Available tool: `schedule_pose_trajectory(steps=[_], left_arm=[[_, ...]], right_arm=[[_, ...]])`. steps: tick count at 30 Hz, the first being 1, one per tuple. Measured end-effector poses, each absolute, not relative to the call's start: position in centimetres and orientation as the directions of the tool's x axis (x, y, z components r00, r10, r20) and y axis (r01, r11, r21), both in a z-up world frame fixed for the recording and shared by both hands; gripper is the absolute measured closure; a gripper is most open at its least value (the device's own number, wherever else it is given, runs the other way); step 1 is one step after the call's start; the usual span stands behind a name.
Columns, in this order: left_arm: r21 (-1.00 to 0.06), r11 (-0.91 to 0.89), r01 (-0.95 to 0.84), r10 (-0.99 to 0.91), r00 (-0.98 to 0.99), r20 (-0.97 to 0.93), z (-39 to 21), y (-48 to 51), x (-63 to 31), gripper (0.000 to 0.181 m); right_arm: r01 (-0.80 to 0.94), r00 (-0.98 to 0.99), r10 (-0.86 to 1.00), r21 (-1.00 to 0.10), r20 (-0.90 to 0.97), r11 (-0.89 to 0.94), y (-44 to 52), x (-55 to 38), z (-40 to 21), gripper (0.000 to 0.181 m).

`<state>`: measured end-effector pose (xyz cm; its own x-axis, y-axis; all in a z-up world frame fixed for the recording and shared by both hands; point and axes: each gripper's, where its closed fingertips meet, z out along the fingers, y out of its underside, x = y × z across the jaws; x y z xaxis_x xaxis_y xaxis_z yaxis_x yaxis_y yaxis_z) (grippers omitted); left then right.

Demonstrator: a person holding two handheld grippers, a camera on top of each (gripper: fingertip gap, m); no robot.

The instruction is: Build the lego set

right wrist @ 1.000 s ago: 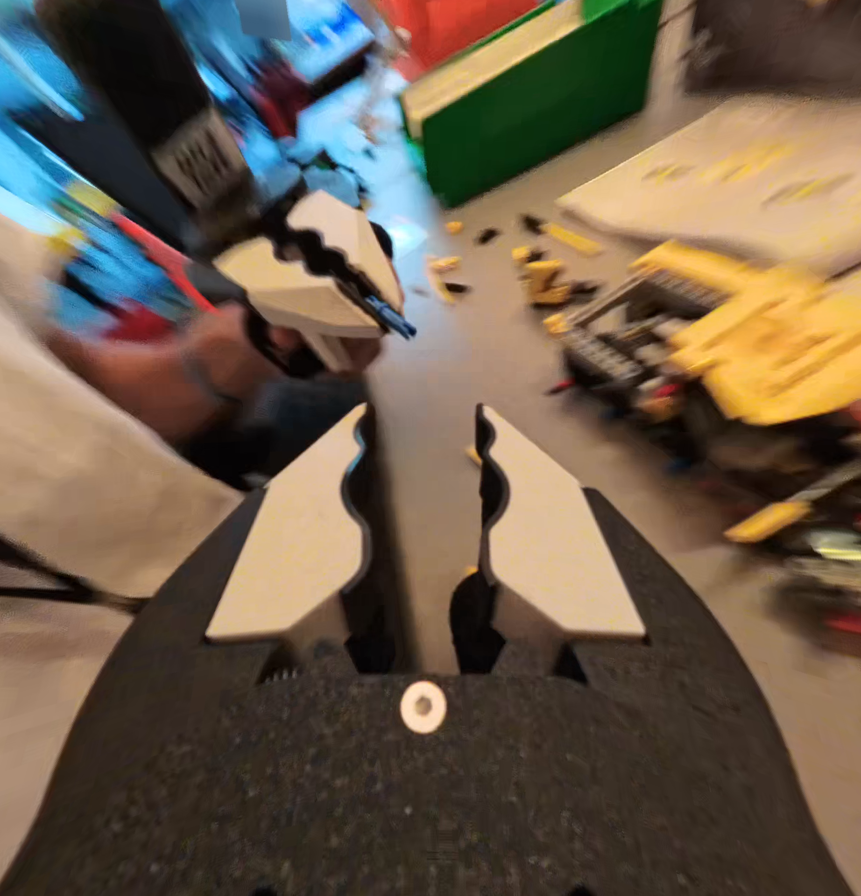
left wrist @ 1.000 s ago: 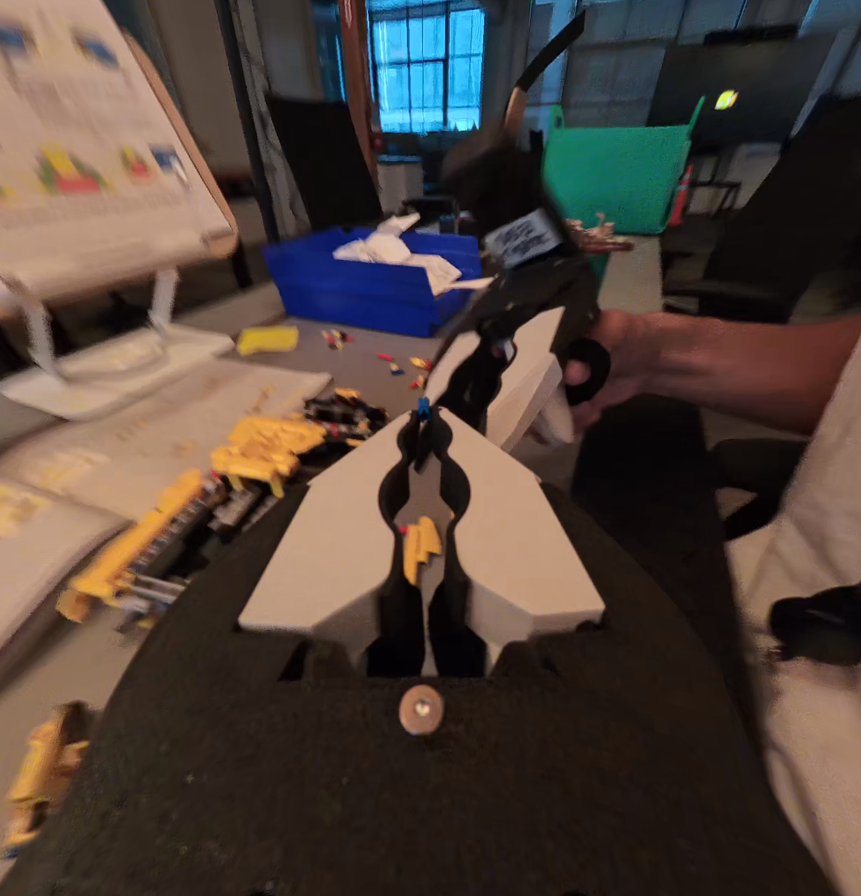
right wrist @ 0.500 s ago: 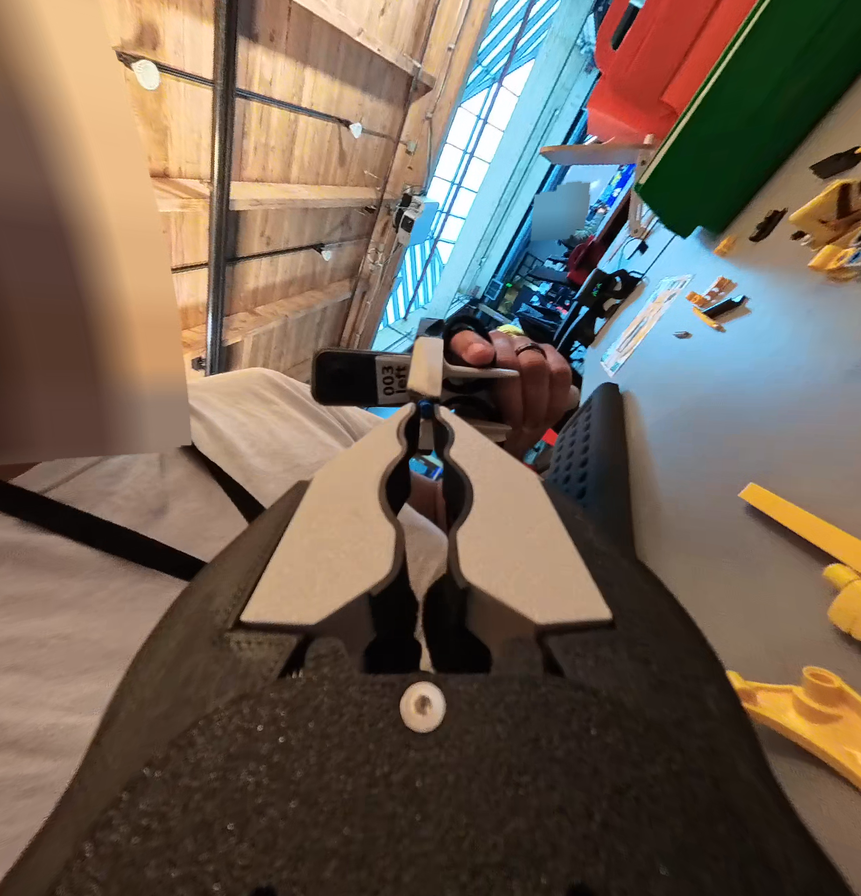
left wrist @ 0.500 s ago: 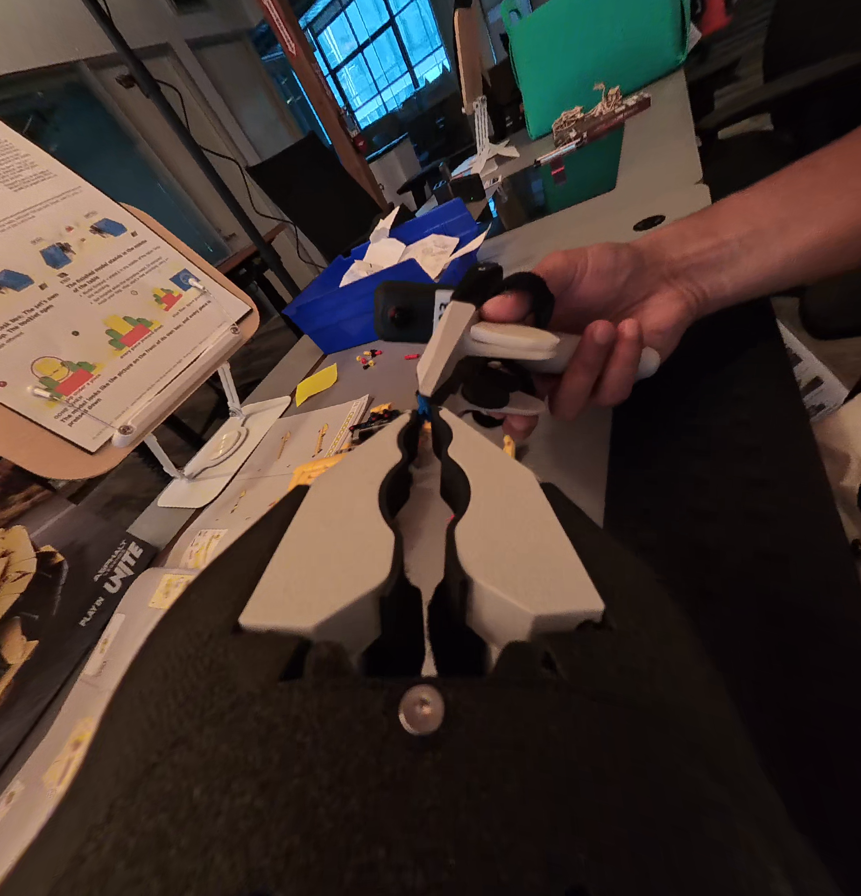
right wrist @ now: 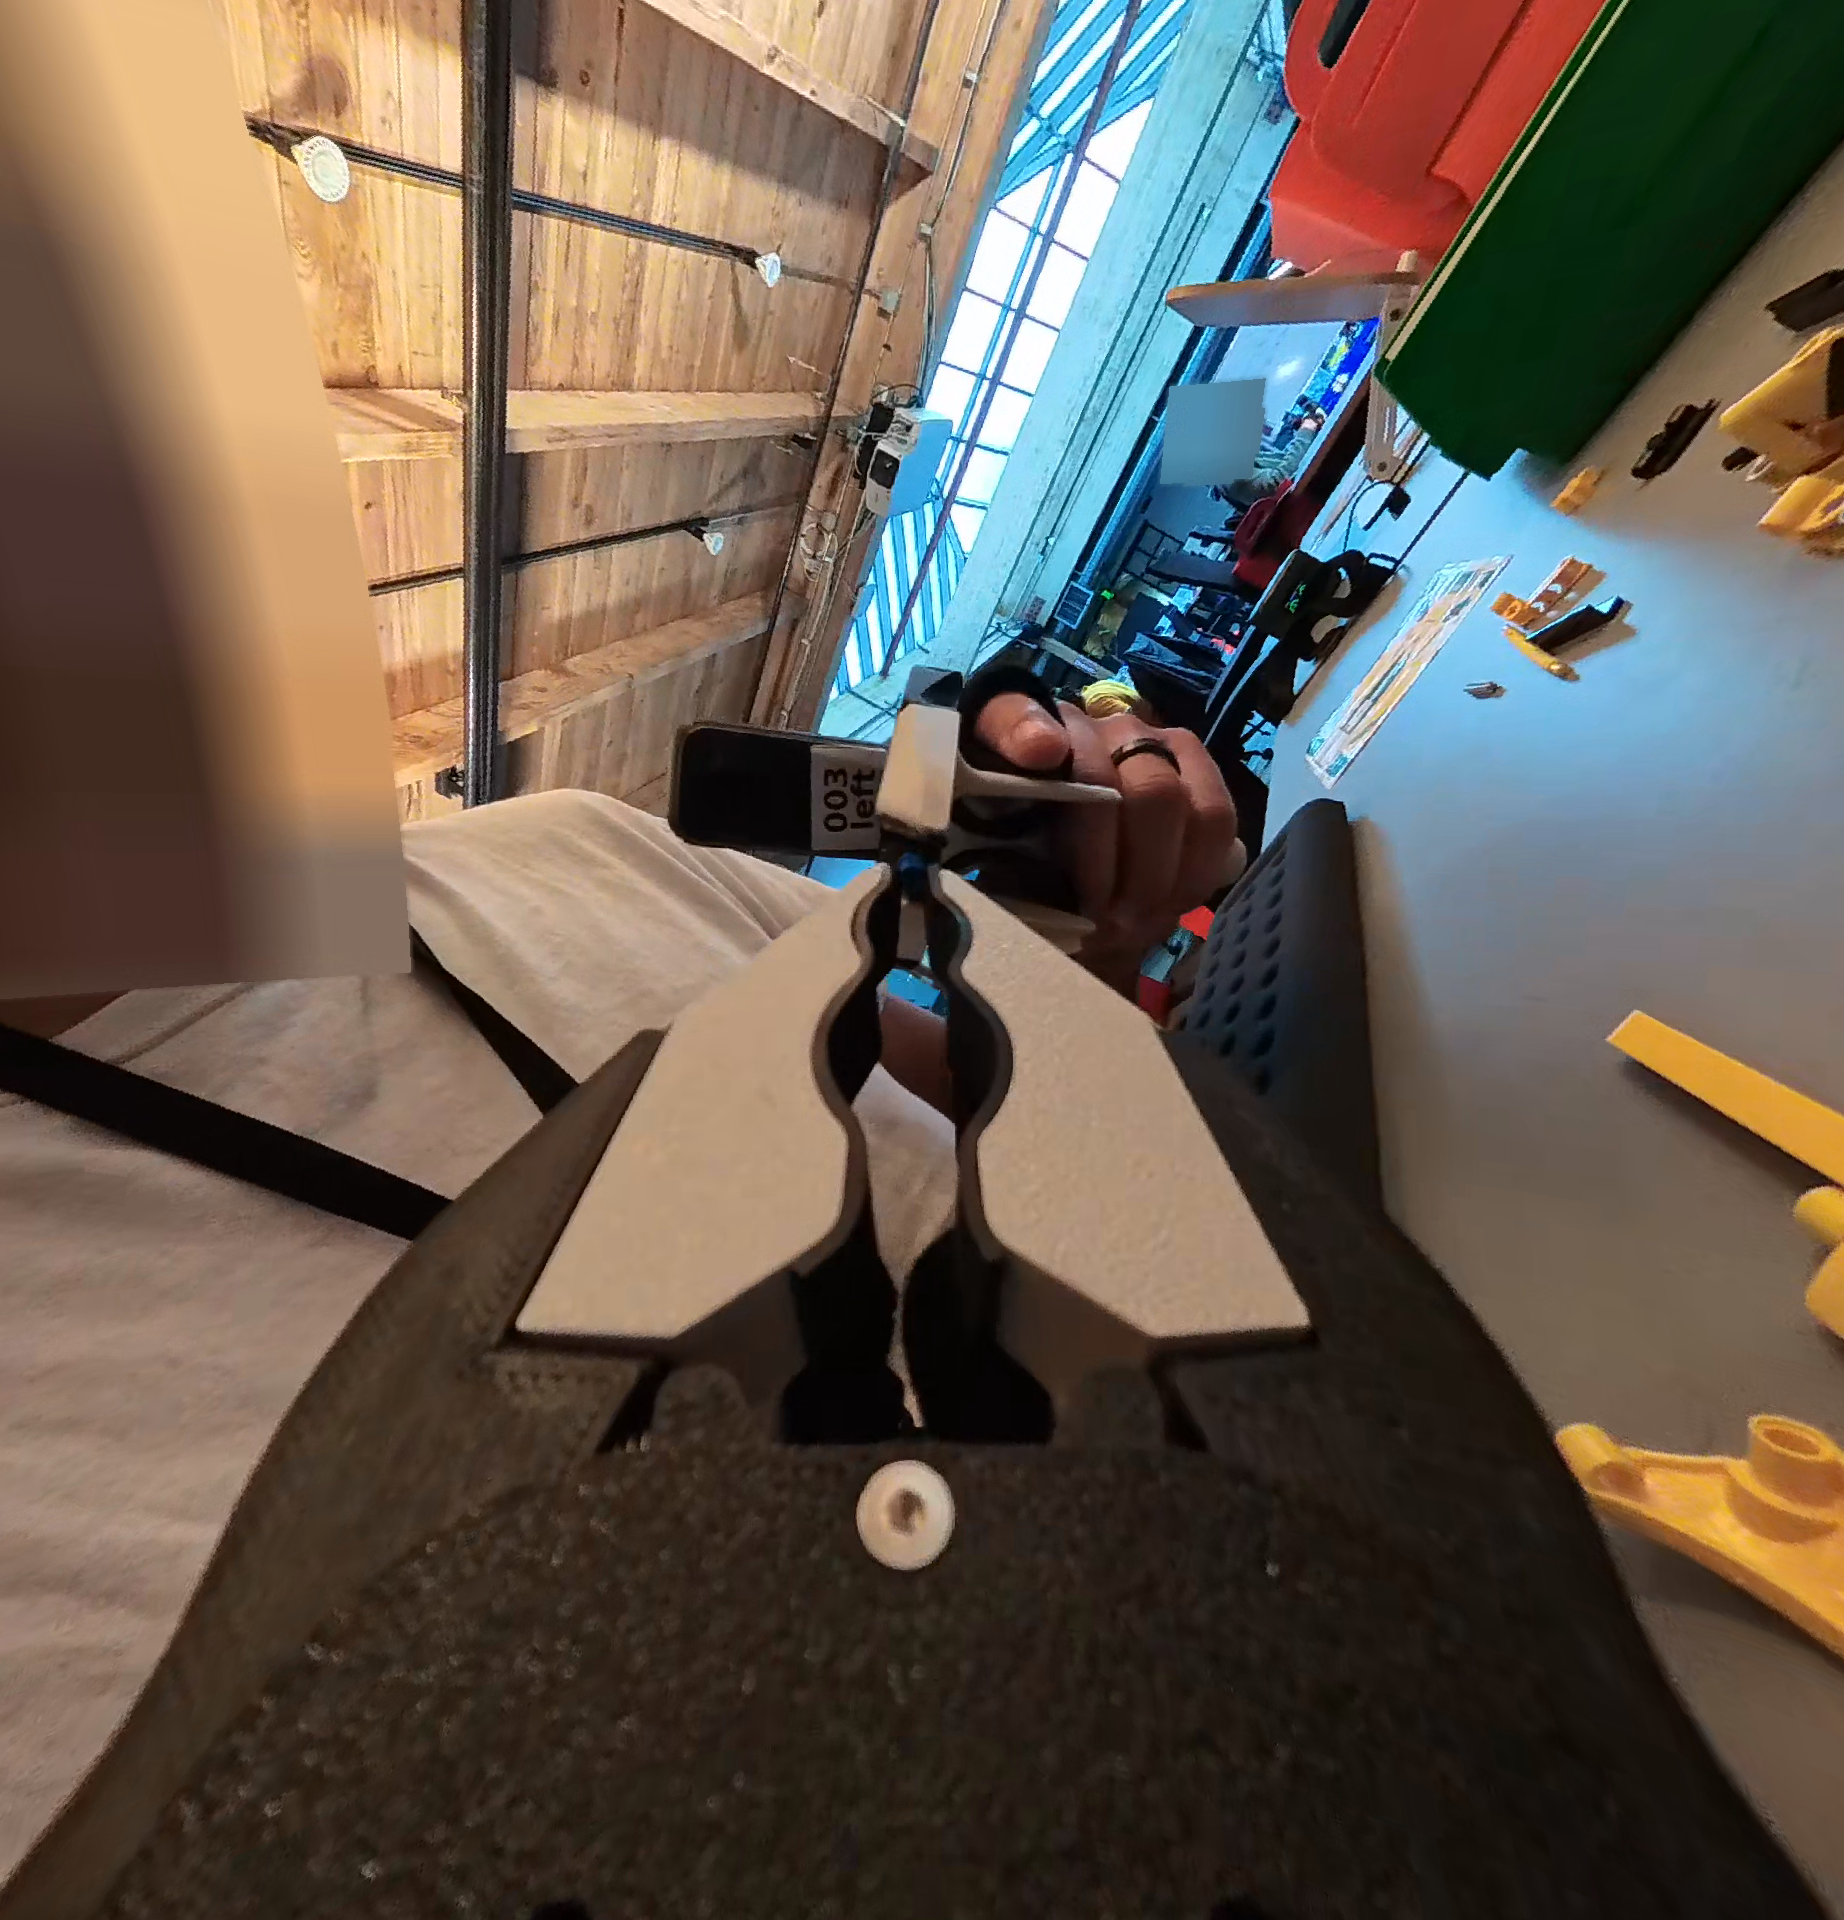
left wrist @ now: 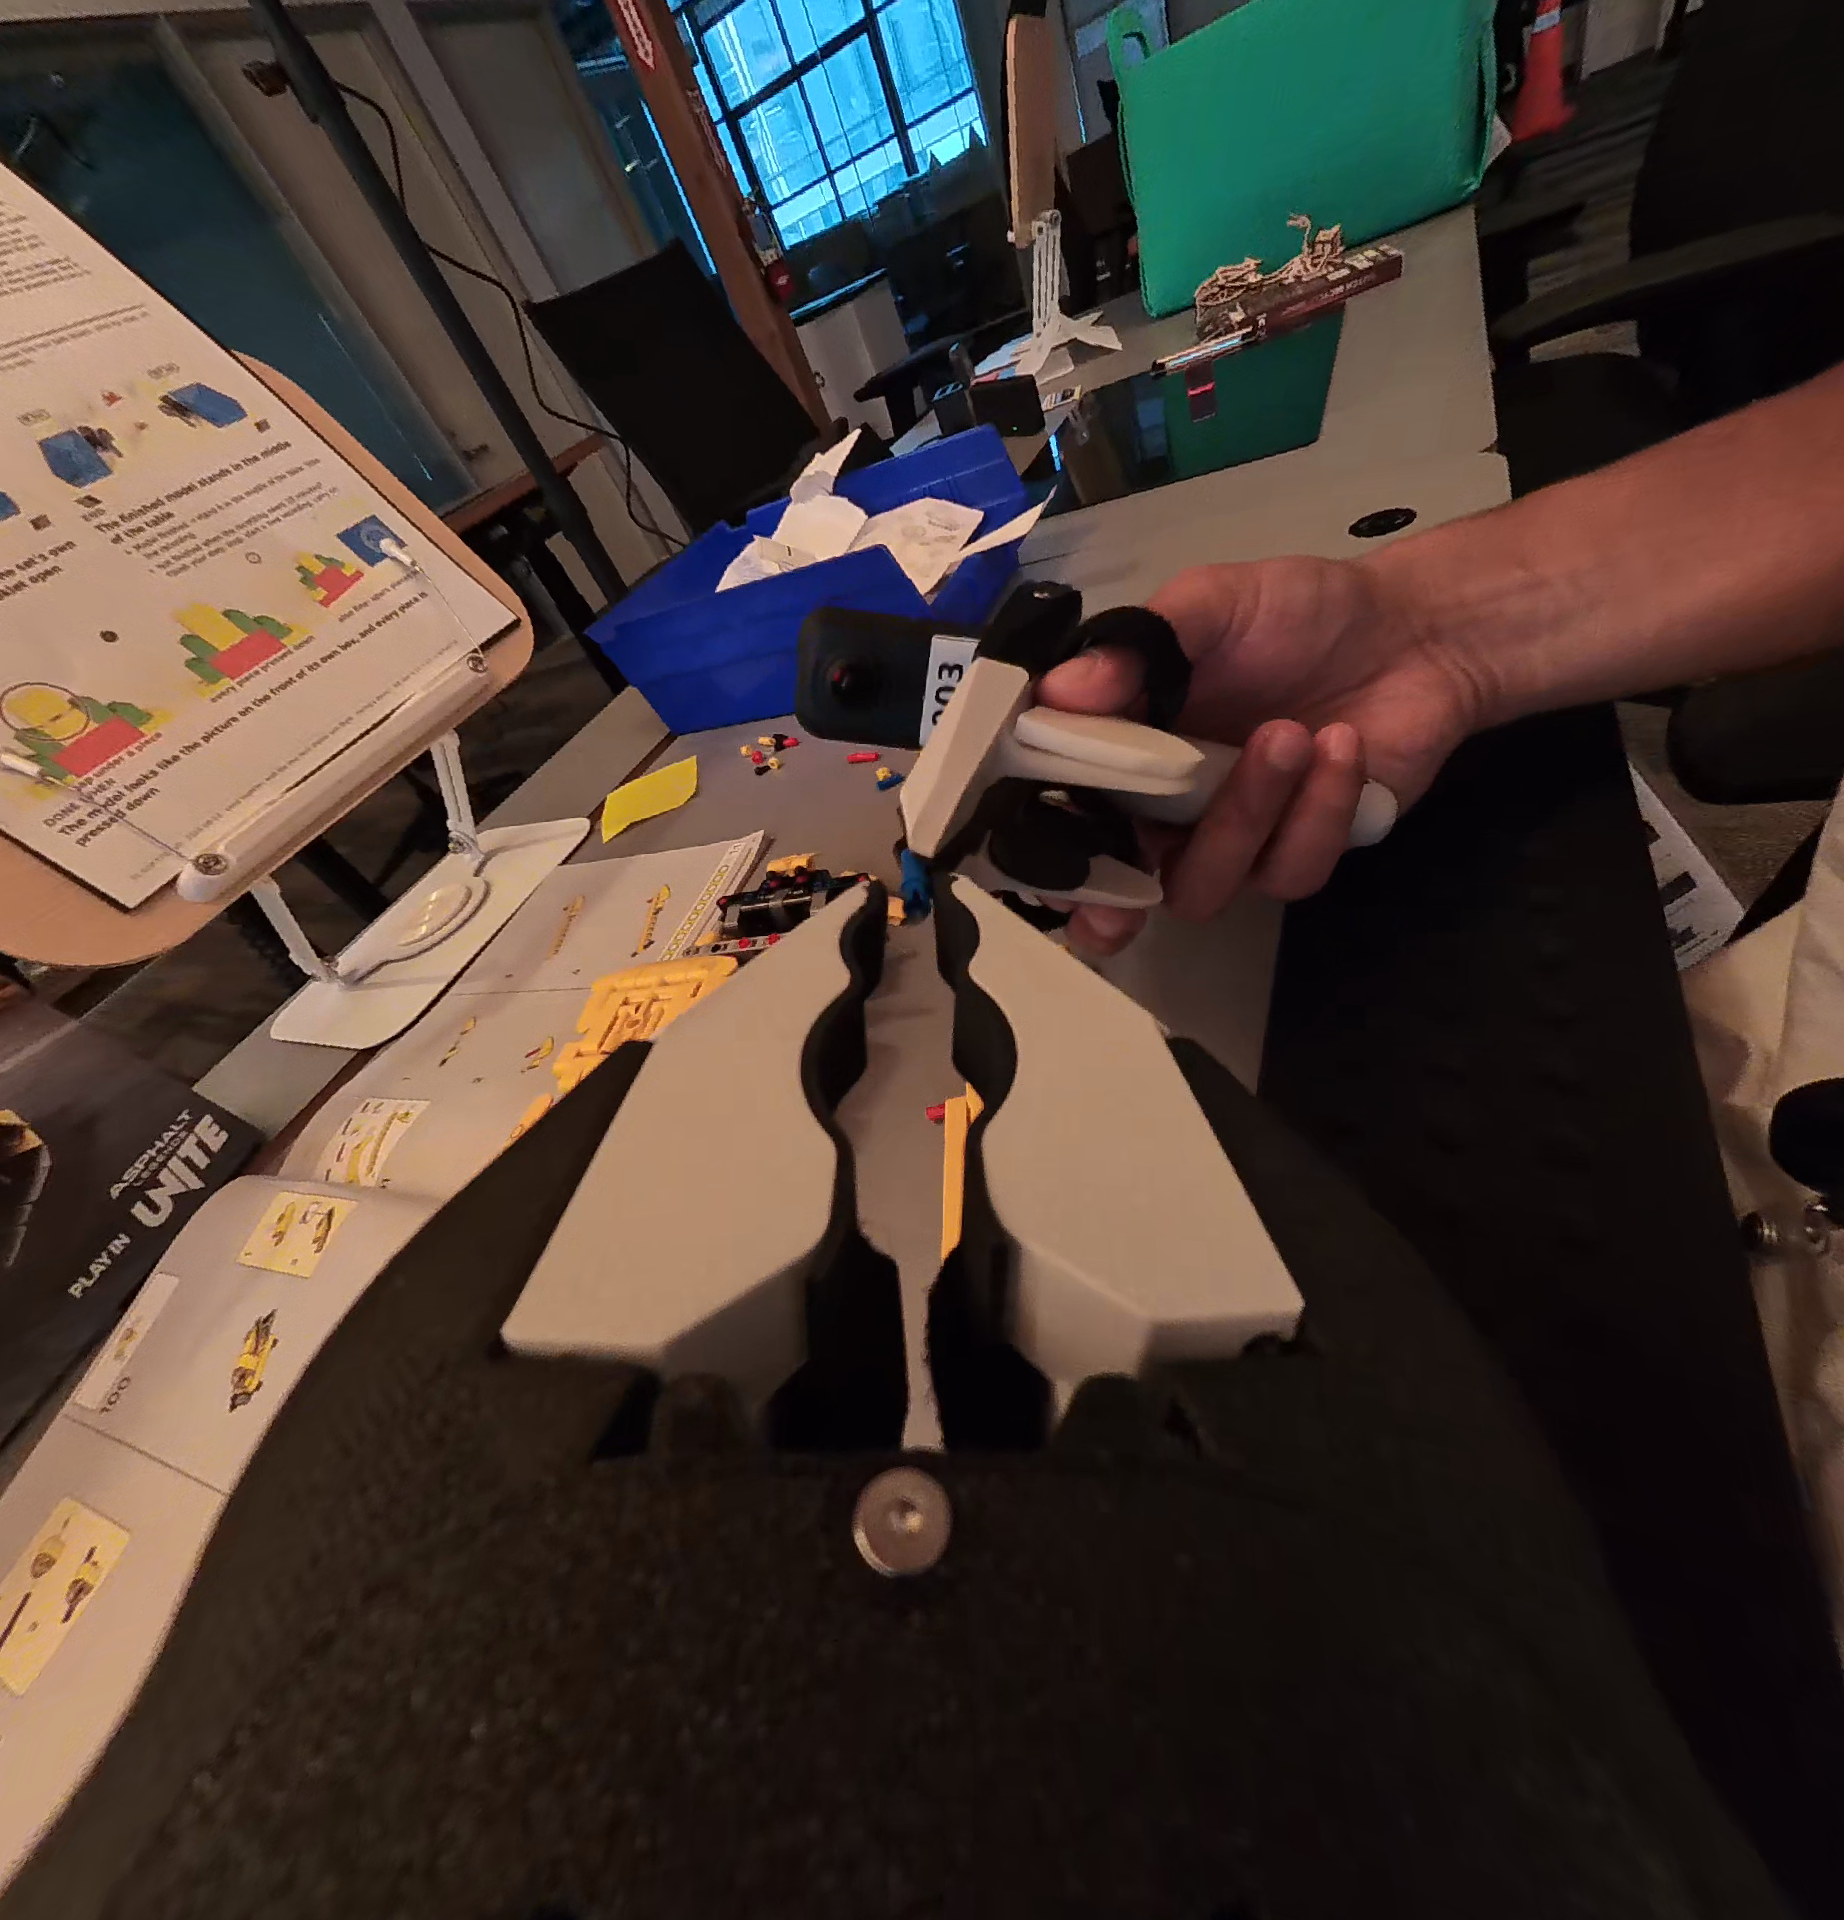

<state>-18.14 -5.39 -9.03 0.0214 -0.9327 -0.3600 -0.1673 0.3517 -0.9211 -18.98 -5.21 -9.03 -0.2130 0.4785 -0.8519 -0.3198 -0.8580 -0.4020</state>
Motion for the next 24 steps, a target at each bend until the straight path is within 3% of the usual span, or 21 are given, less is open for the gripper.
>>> schedule_pose_trajectory(steps=[13, 24], left_arm=[[-0.873, 0.449, -0.190, -0.890, -0.006, -0.457, -9.24, -5.74, -18.18, 0.177], [-0.903, 0.396, -0.167, -0.915, 0.015, -0.404, -8.97, -5.94, -17.81, 0.175]], right_arm=[[-0.296, -0.174, 0.499, -0.438, -0.849, -0.849, -5.34, -18.66, -9.06, 0.176], [-0.289, -0.192, 0.483, -0.421, -0.854, -0.860, -5.54, -19.03, -9.09, 0.178]])
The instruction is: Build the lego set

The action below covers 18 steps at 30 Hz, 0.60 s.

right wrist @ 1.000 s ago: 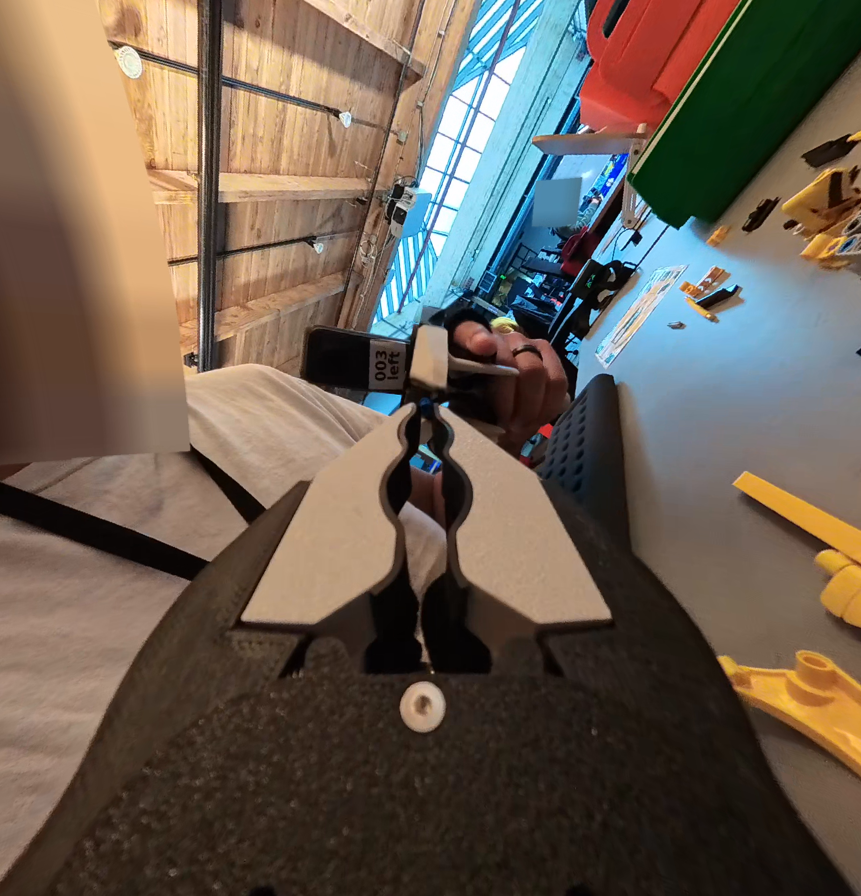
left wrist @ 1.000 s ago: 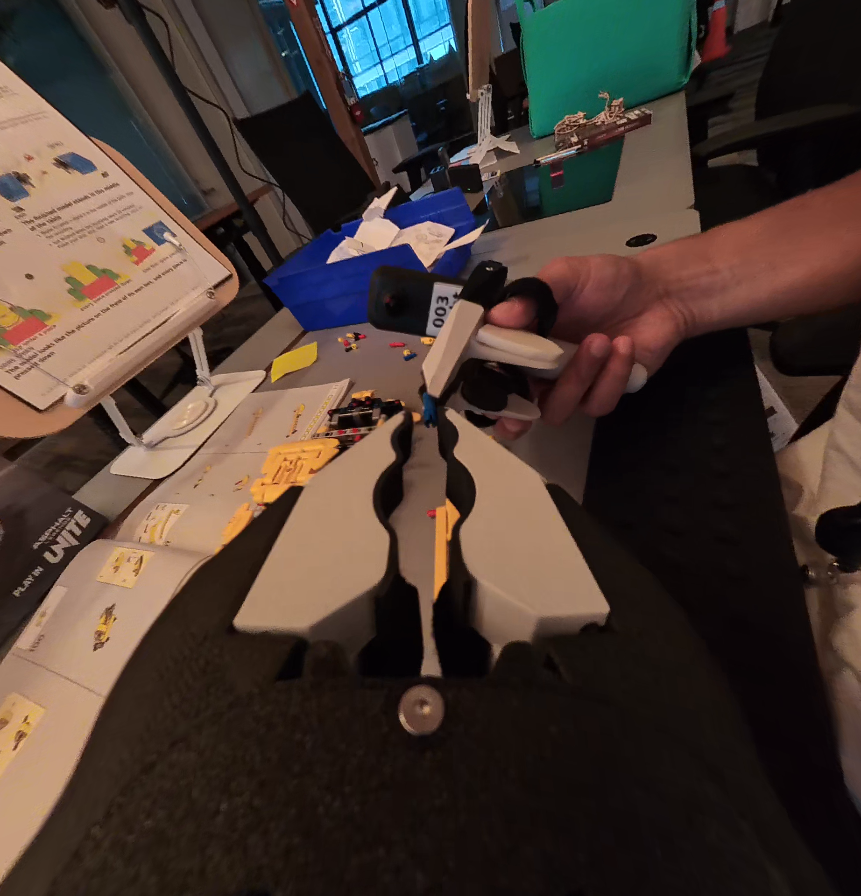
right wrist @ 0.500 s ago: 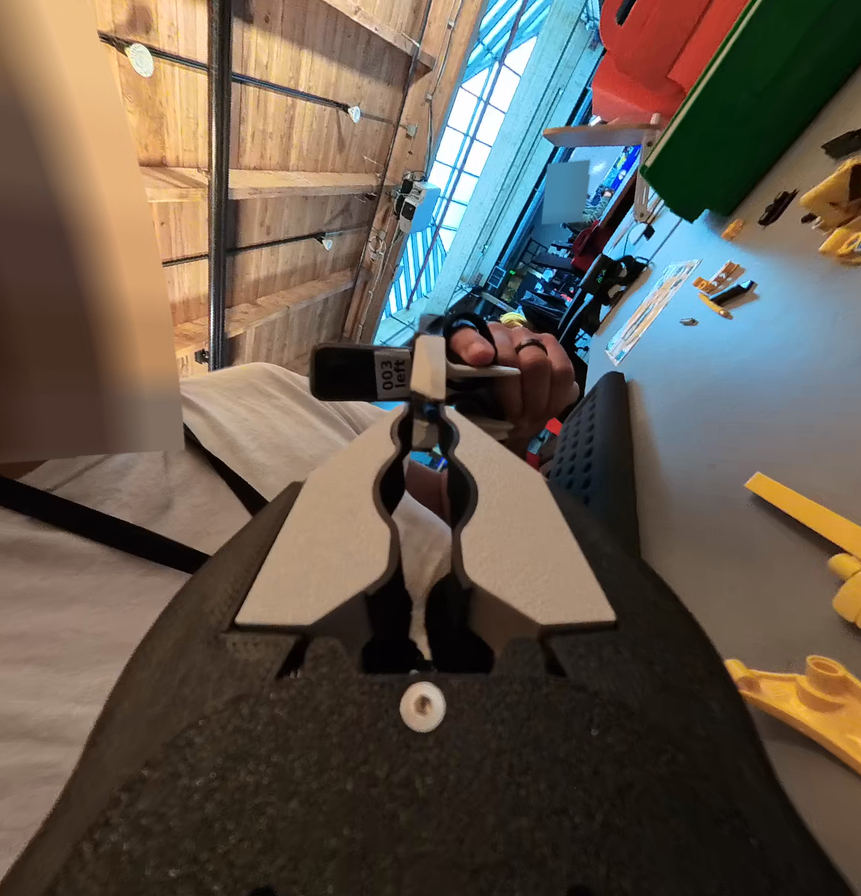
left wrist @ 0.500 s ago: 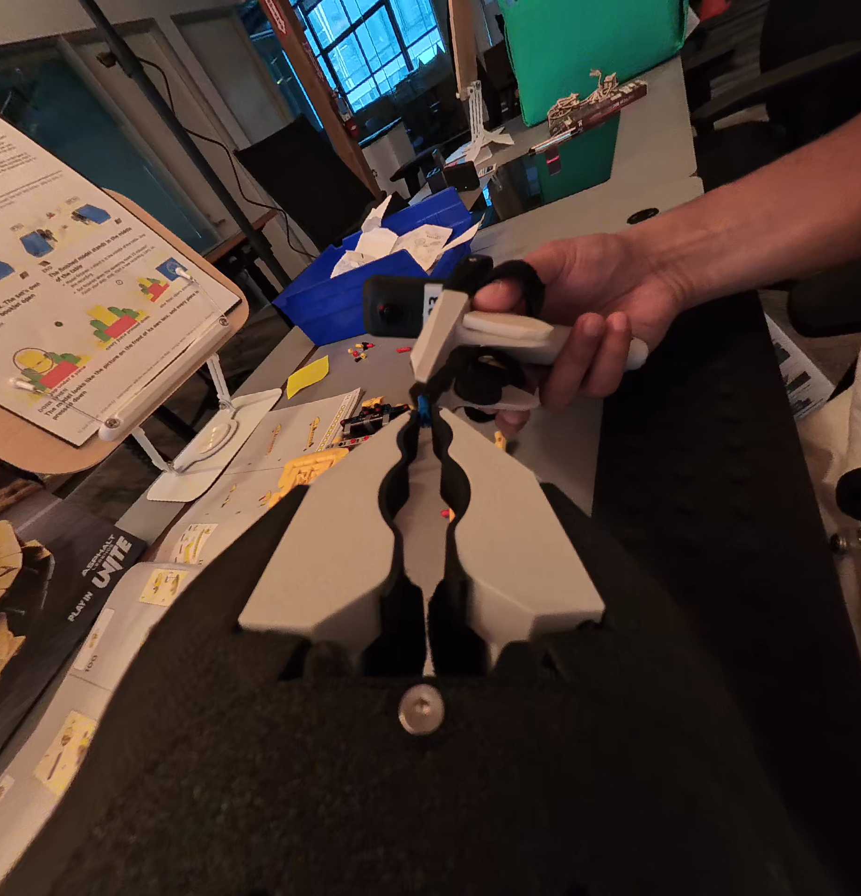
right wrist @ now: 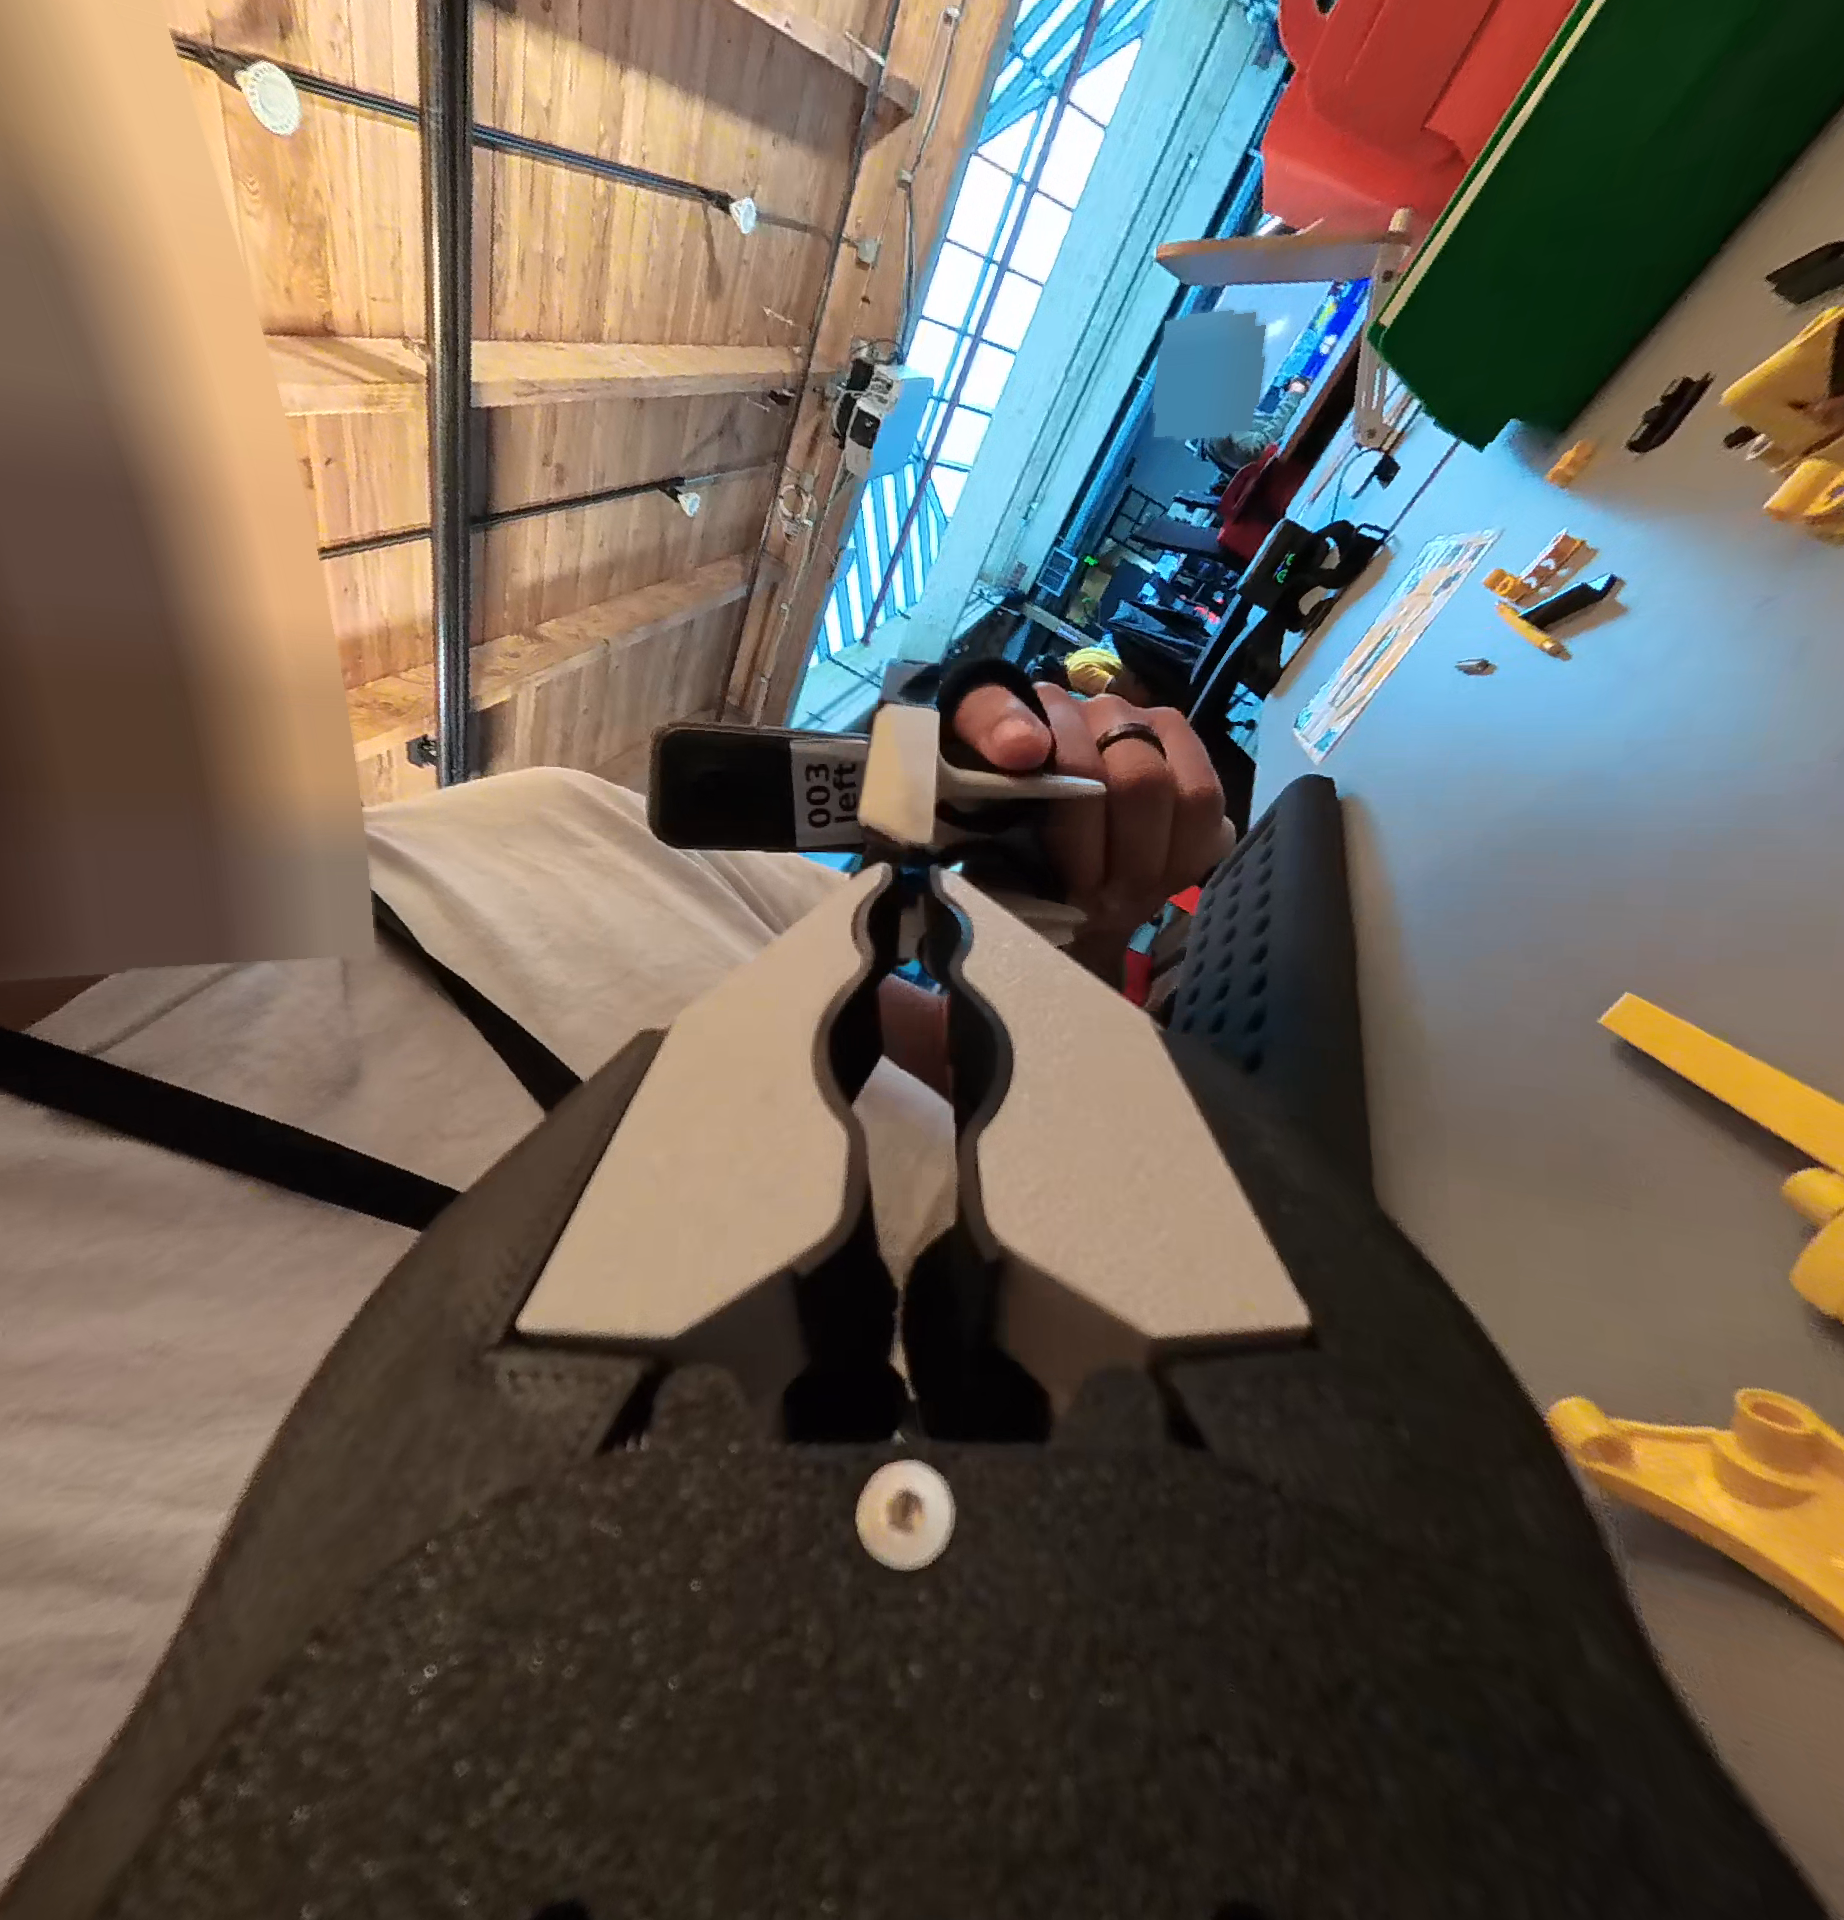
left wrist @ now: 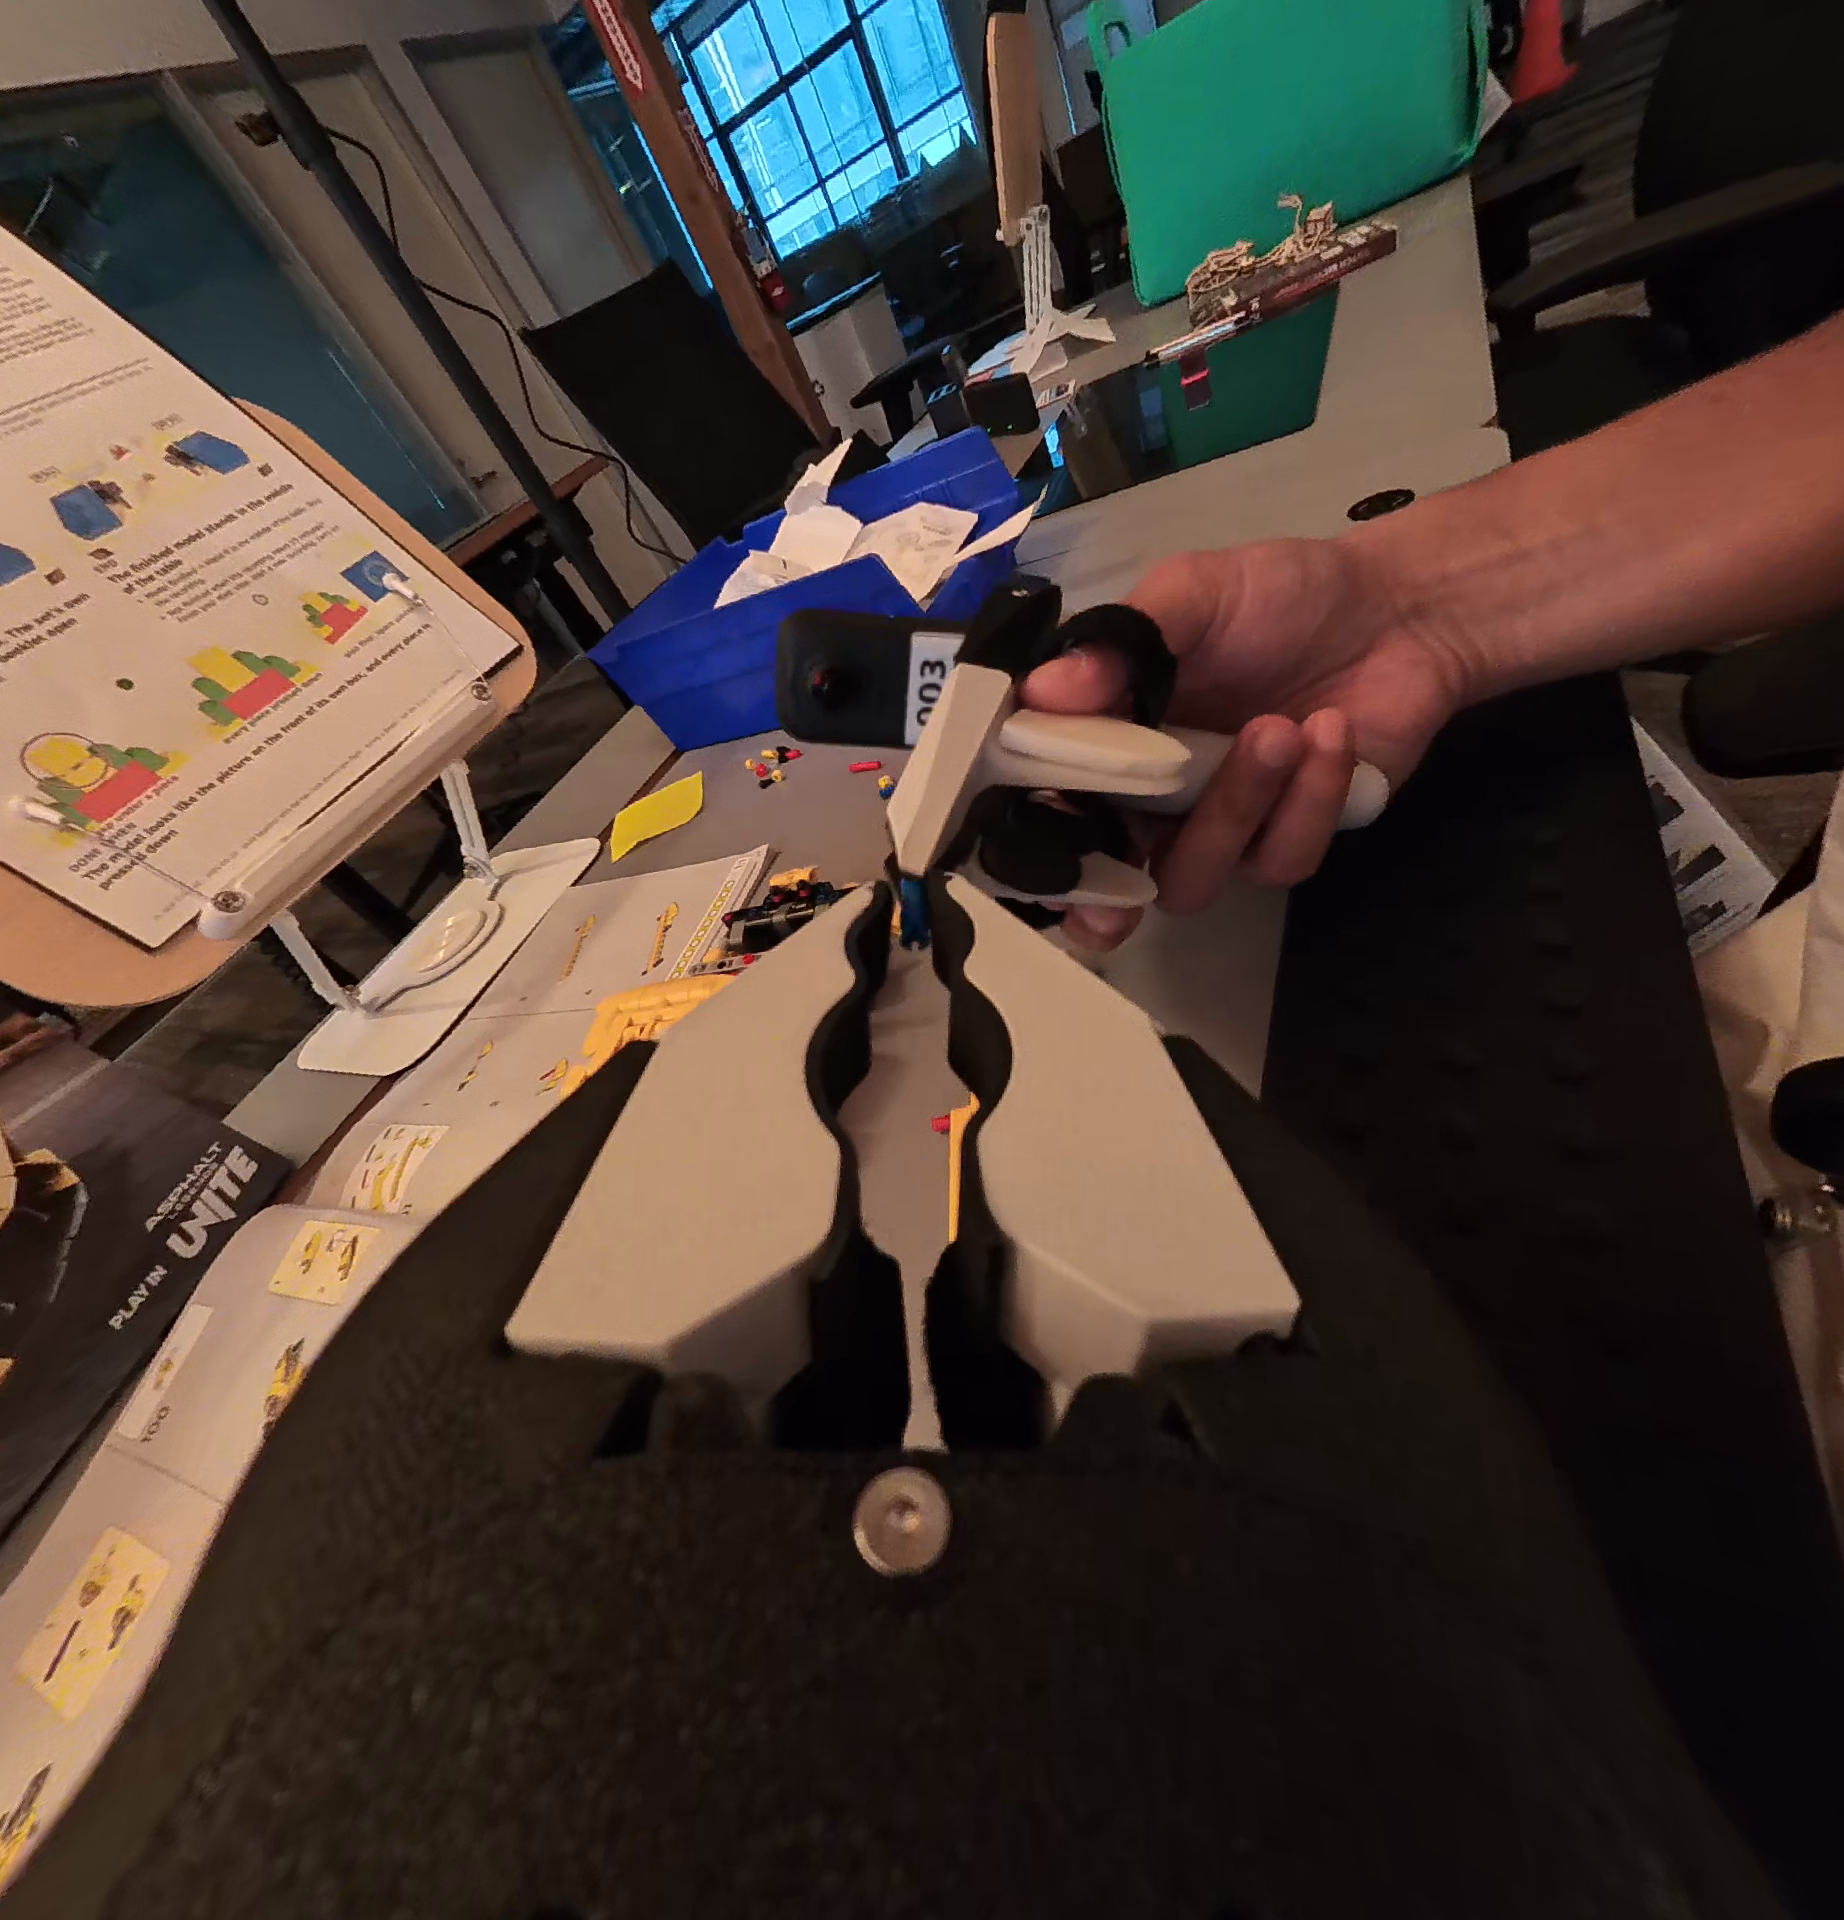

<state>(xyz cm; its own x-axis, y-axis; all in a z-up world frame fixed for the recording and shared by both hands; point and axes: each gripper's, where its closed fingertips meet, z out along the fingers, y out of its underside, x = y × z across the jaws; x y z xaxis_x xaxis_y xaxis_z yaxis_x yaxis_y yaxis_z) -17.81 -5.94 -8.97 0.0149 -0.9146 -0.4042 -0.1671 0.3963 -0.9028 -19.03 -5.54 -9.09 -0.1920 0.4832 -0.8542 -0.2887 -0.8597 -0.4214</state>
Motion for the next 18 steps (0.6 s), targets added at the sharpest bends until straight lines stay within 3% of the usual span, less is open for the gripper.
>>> schedule_pose_trajectory(steps=[18], left_arm=[[-0.902, 0.403, -0.153, -0.911, 0.024, -0.411, -8.95, -6.13, -18.16, 0.177]], right_arm=[[-0.273, -0.254, 0.460, -0.393, -0.851, -0.878, -5.73, -19.24, -9.03, 0.178]])
